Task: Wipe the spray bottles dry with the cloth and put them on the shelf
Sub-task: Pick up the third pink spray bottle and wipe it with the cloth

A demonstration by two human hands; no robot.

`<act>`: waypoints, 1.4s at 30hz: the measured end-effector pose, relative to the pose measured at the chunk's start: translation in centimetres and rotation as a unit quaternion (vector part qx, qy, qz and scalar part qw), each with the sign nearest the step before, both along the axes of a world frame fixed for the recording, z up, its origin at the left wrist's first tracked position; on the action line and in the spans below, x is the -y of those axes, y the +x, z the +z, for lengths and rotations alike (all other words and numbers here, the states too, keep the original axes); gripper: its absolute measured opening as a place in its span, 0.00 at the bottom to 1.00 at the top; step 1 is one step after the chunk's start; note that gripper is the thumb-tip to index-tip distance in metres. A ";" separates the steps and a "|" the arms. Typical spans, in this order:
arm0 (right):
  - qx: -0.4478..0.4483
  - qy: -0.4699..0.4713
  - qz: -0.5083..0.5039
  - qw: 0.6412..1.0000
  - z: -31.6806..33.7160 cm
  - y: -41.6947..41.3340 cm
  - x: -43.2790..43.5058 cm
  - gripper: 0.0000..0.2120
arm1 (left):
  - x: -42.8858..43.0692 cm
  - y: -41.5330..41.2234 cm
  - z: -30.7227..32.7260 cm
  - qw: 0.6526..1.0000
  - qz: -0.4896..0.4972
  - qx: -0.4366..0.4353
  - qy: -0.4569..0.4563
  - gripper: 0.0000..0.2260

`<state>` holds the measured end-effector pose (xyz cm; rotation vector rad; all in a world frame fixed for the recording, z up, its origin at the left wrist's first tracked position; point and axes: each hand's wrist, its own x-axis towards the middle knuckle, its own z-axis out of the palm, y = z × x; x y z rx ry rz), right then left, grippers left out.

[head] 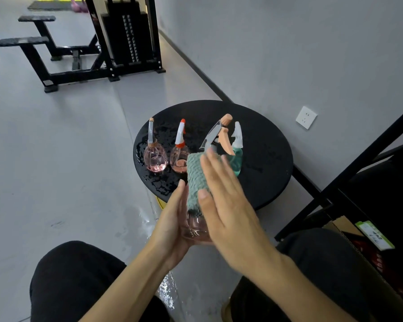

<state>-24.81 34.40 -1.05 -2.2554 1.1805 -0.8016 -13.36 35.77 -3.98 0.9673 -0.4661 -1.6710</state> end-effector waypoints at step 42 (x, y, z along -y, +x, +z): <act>0.032 0.038 -0.016 0.999 -0.8 -0.1 0.8 0.26 | -0.6 -1.2 -0.7 0.999 0.048 -0.022 0.001 0.22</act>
